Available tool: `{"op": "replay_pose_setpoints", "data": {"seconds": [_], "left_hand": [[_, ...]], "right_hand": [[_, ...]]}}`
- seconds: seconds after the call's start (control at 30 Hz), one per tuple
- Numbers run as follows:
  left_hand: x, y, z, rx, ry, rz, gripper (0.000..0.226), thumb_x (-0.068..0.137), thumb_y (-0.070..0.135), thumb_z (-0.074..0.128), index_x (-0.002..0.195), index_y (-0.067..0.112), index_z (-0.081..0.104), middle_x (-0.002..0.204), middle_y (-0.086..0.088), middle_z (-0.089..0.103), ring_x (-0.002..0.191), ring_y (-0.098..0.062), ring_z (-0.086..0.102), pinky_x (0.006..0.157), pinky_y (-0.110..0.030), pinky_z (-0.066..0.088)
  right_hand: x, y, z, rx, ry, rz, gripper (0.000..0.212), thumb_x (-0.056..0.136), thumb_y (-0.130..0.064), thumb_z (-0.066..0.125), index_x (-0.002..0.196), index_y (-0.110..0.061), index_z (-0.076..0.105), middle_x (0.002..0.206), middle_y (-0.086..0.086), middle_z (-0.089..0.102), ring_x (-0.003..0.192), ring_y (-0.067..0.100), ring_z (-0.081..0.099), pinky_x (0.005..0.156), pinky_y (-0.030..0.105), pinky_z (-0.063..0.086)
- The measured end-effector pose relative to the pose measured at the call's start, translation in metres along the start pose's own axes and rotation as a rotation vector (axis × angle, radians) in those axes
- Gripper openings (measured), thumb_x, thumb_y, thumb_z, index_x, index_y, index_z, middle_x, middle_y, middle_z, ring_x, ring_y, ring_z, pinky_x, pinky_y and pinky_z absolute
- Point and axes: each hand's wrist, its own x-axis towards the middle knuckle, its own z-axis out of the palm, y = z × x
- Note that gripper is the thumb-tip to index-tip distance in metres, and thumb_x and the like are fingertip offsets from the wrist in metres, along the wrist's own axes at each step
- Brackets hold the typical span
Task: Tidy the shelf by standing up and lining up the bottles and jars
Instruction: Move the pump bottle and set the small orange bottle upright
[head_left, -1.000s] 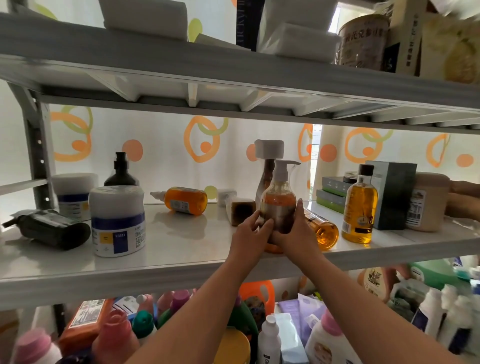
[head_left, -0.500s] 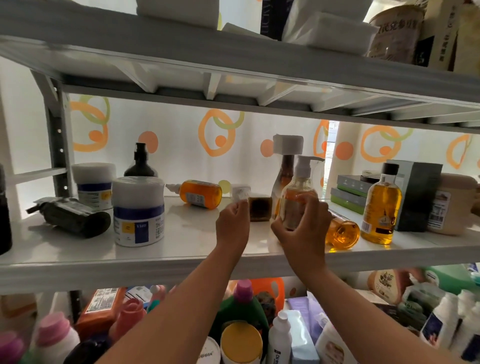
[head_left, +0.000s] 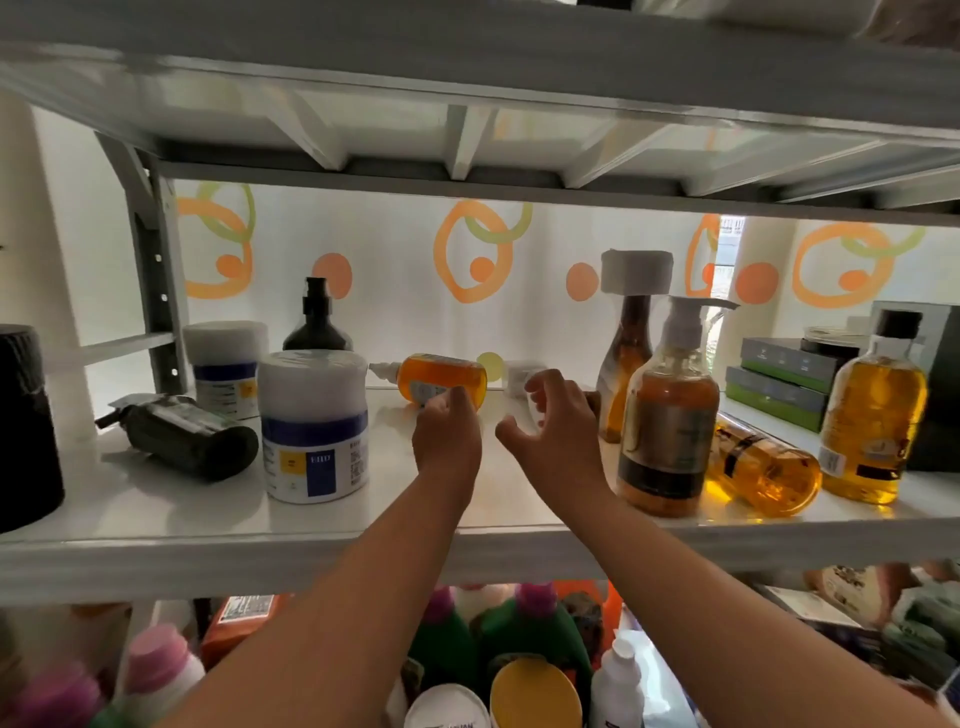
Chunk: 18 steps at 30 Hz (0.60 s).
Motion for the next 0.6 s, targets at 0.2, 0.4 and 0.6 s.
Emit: {"op": "replay_pose_setpoints", "data": {"seconds": [0.2,0.4,0.6], "left_hand": [[0.024,-0.004,0.003,-0.107,0.033,-0.132,0.043,0.099,0.024,0.033,0.122,-0.006,0.053,0.127,-0.026,0.055,0.119,-0.041,0.051,0.101,-0.048,0.040],[0.069,-0.003,0.015,-0.036,0.071,-0.215,0.044,0.102,0.032,0.029,0.129,0.004,0.047,0.127,-0.017,0.058,0.116,-0.032,0.057,0.103,-0.043,0.045],[0.096,-0.022,0.011,-0.154,-0.011,-0.083,0.050,0.099,0.037,0.028,0.144,0.016,0.033,0.139,-0.011,0.049,0.122,-0.027,0.050,0.106,-0.040,0.038]], "right_hand": [[0.029,0.006,0.034,0.049,-0.079,0.110,0.051,0.077,-0.033,0.074,0.114,-0.013,0.047,0.109,0.005,0.057,0.091,0.011,0.049,0.081,0.023,0.046],[0.053,0.012,0.068,0.036,-0.165,0.284,0.067,0.073,-0.046,0.074,0.123,-0.015,0.042,0.117,0.009,0.055,0.097,0.016,0.051,0.077,0.024,0.039],[0.079,0.024,0.094,-0.003,-0.180,0.260,0.060,0.076,-0.030,0.073,0.122,-0.016,0.038,0.121,0.013,0.050,0.114,0.026,0.049,0.086,0.029,0.041]]}}
